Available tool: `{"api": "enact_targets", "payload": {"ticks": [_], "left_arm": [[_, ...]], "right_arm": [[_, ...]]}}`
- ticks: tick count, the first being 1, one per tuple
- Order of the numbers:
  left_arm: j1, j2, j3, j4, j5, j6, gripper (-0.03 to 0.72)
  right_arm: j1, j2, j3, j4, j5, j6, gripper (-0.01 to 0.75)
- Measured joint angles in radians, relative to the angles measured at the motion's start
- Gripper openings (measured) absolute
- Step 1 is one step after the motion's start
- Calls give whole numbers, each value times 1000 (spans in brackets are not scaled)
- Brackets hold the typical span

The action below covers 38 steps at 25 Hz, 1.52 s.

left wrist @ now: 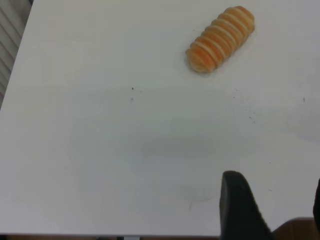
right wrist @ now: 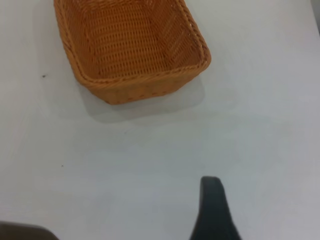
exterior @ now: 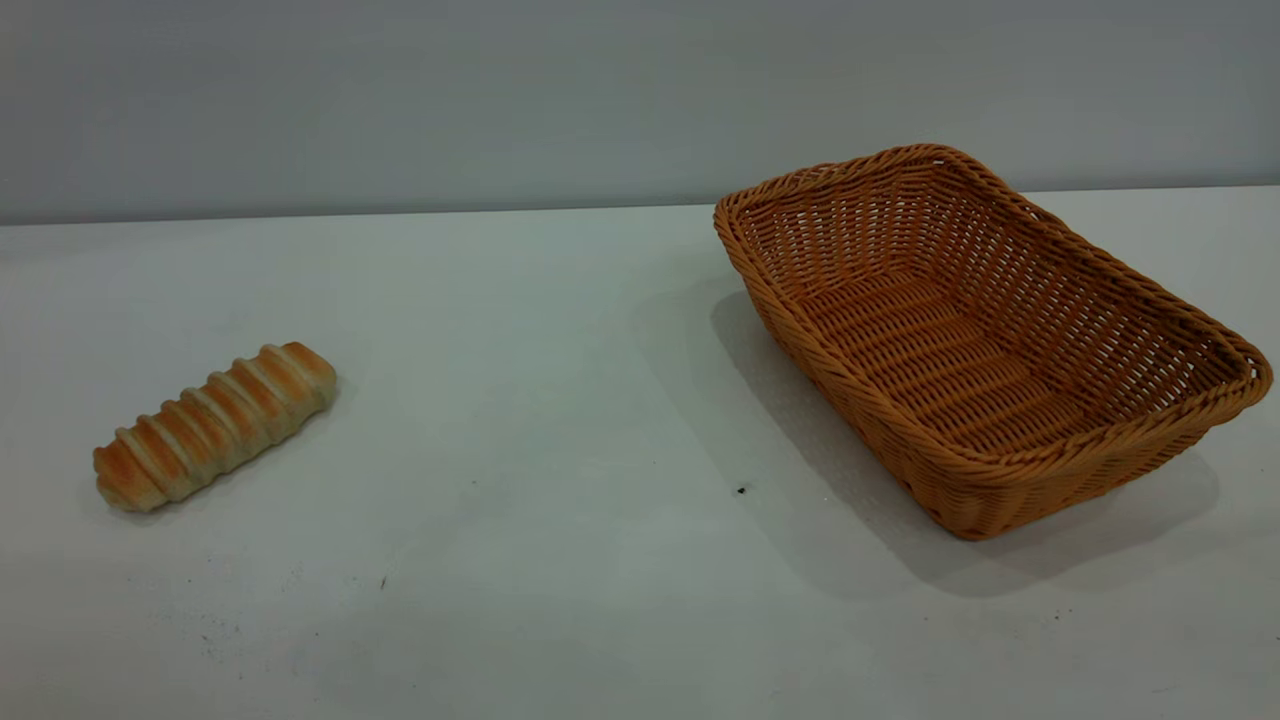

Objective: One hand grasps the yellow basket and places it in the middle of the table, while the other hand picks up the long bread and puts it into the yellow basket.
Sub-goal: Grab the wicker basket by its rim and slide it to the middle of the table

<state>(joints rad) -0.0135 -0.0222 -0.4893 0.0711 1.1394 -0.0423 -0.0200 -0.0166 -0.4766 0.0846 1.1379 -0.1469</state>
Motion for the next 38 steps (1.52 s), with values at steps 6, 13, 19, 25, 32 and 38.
{"api": "enact_targets", "payload": {"ticks": [6,13,19,25,32,38], "left_arm": [[0,0,0,0,0,0,418],[0,0,0,0,0,0,418],[-30,0,0,-1,0,0,418],[-72,0,0,-1,0,0,418],[-89,0,0,-3,0,0,418],[-95,184,-20,-18,-108,-64,418]], "right_arm": [[0,0,0,0,0,0,570],[0,0,0,0,0,0,570],[42,0,0,0,0,0,570],[115,0,0,0,0,0,570],[142,0,0,5,0,0,570],[179,0,-1,28,-11,60,568]]}}
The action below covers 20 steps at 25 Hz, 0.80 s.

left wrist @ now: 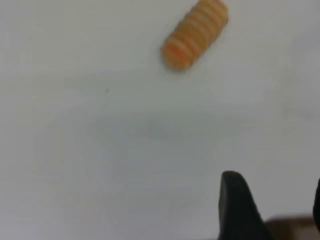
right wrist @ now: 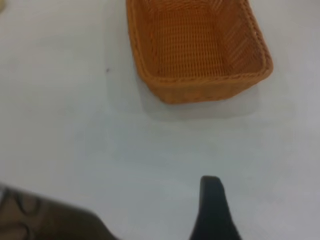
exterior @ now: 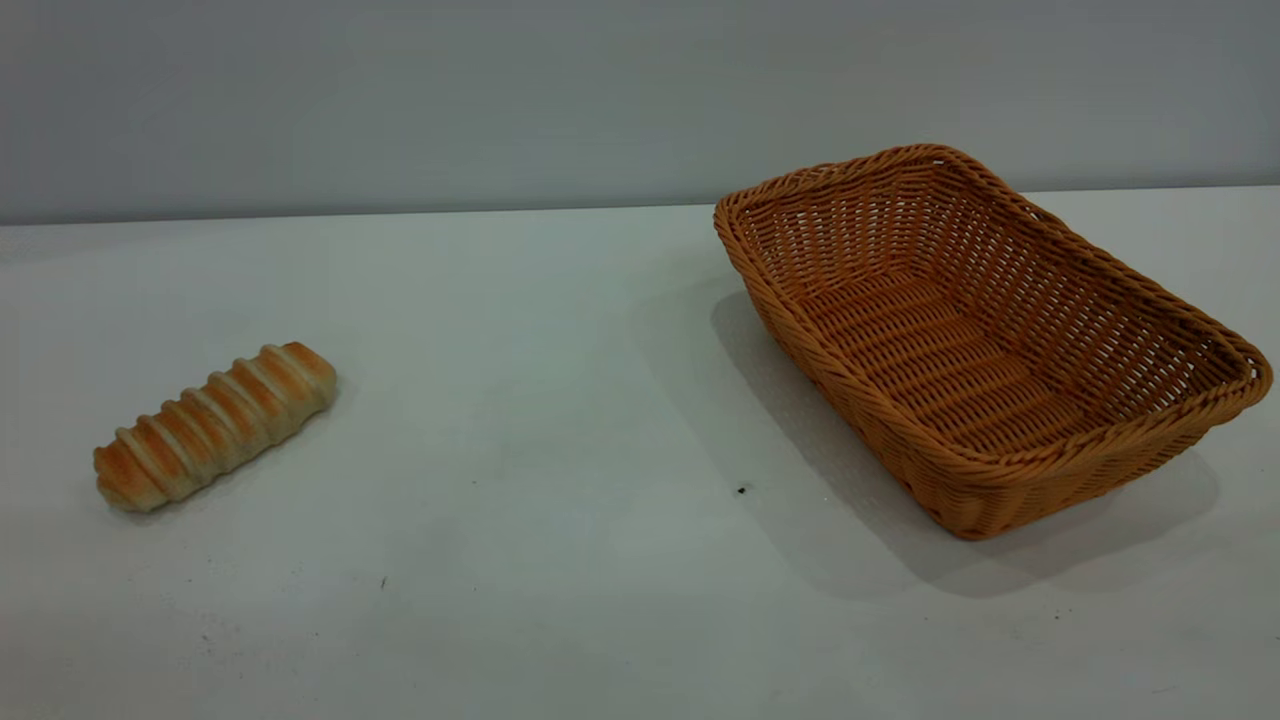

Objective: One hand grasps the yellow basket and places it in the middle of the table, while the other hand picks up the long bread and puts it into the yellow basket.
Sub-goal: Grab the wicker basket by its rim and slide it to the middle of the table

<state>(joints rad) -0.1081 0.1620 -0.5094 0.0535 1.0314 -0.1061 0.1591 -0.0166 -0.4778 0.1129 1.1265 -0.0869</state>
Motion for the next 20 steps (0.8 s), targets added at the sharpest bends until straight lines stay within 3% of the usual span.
{"api": "enact_targets", "payload": {"ticks": [4,7,15,20], "left_arm": [[0,203,-6,-126,-223,-67,418],[0,338,-6,-256,-324,-11,418],[-4,460,-6,-542,-406,362,418],[-85,451,-6,-573,-471,457,418]], "right_arm": [[0,115,-12,-61,-62,250,561],[0,313,-25,-56,-138,341,561],[0,766,-90,79,-370,347,561],[0,936,-96,150,-552,347,561]]}}
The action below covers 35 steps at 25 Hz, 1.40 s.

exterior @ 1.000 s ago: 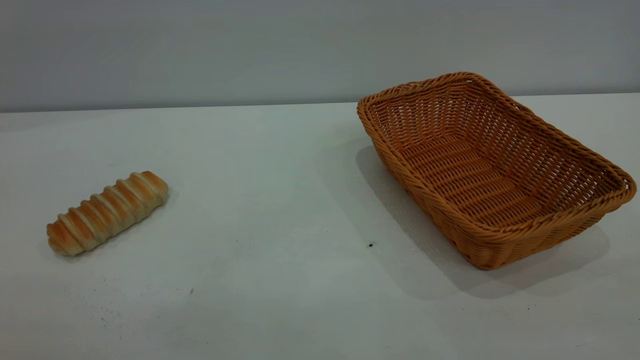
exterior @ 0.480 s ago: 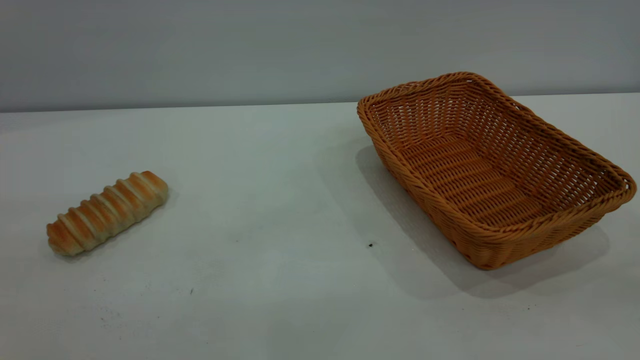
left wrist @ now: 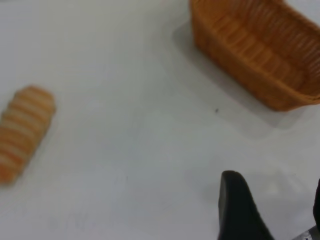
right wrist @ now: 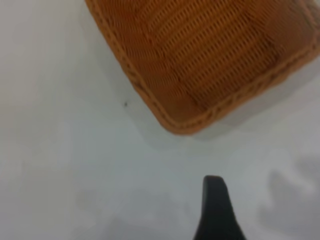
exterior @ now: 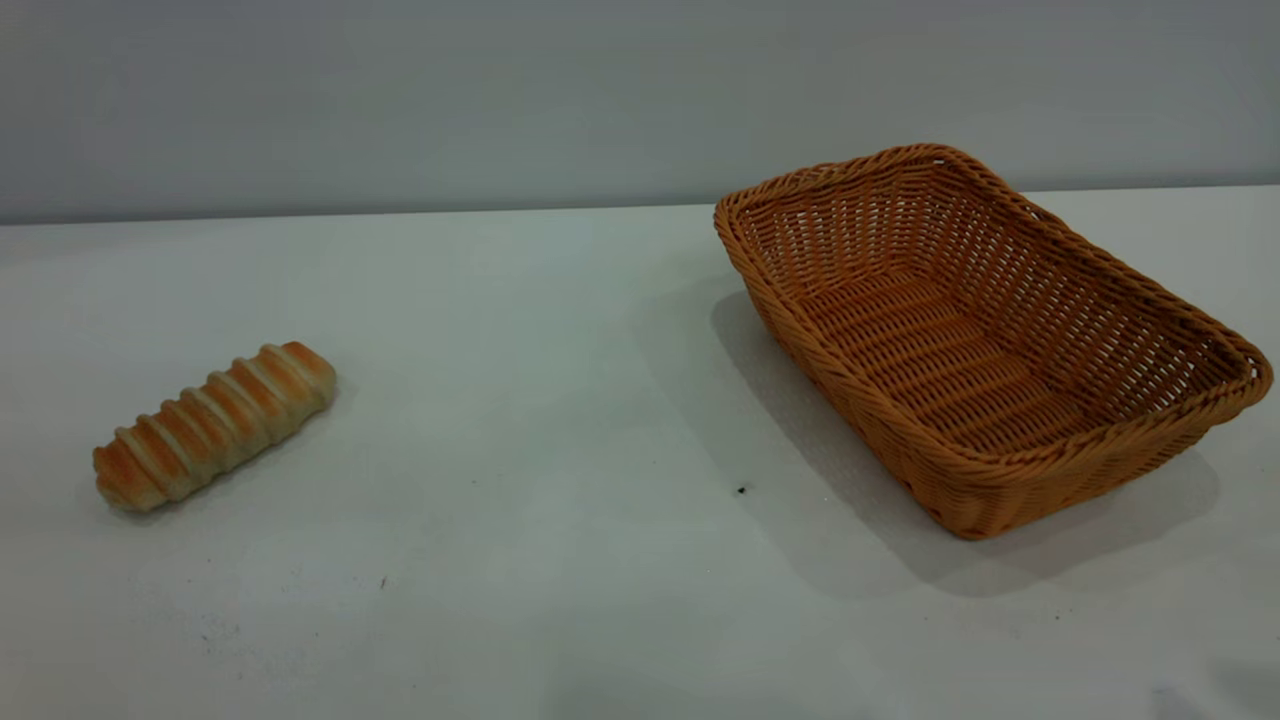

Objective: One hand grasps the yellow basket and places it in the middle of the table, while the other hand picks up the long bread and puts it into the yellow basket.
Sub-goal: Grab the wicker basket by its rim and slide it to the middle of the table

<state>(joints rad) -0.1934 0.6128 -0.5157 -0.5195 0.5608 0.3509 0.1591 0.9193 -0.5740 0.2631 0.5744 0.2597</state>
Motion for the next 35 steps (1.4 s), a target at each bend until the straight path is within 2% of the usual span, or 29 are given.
{"api": "enact_targets", "payload": {"ticks": [7,14,19,26,35], "left_arm": [[-54,-2,0,-7,-41,20,418],[-76,-3,0,9,-46,46,418],[-76,-3,0,16,-78,47,418],[-76,-3,0,17,-124,49,418],[-76,-3,0,55,-133,49,418]], "right_arm": [[0,253,-4,19,-200,79,581],[0,515,-25,34,-314,171,591],[-1,665,-108,42,-330,176,591],[-72,759,-241,101,-255,184,591],[-76,872,-289,114,-261,244,591]]}}
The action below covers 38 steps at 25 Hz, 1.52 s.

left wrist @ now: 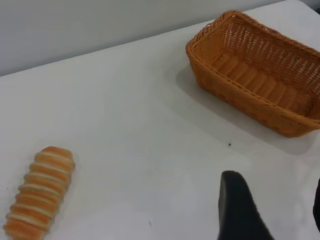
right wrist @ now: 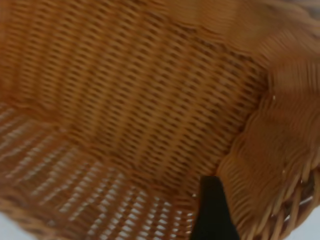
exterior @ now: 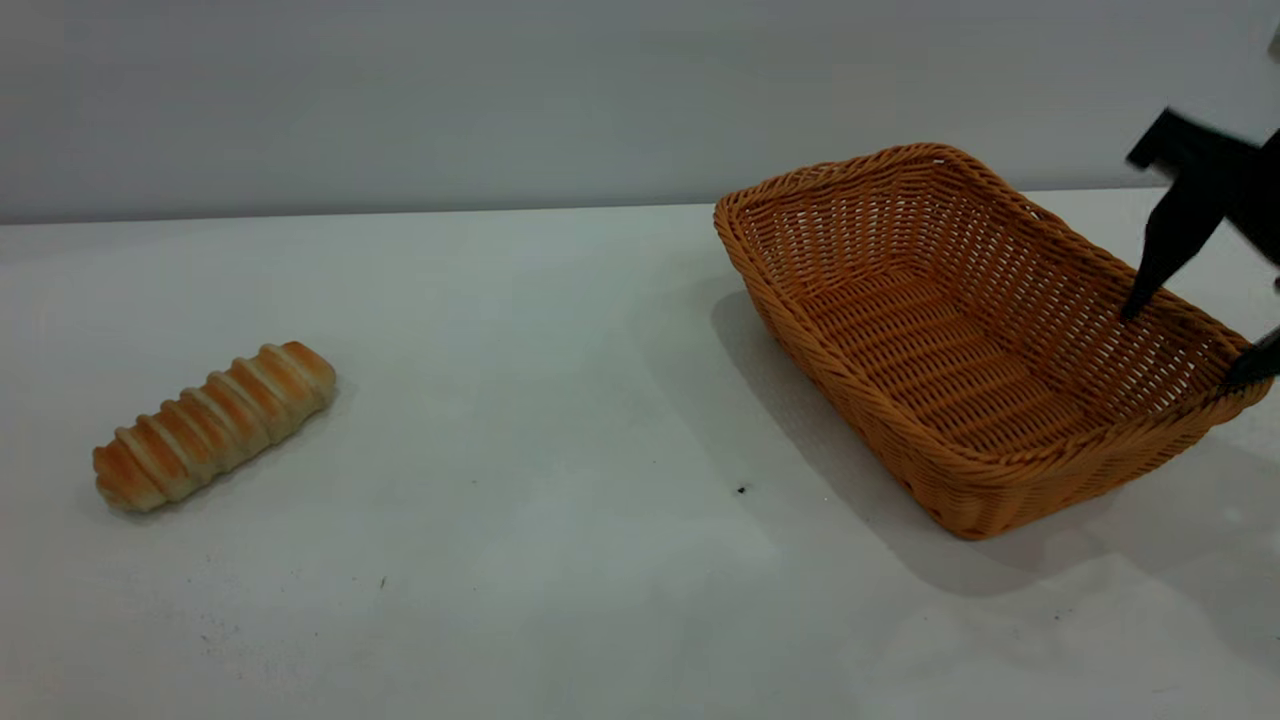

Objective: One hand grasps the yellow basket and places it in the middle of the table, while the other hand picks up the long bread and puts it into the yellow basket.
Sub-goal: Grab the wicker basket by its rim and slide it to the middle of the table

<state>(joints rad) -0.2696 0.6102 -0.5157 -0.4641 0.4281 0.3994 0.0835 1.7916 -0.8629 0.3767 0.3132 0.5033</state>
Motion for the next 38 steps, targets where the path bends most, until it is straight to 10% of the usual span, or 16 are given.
{"api": "enact_targets", "payload": {"ticks": [38], "left_arm": [[0,0,0,6,0,0,418]], "right_arm": [[-5,100,-40,26,105,-129,482]]}}
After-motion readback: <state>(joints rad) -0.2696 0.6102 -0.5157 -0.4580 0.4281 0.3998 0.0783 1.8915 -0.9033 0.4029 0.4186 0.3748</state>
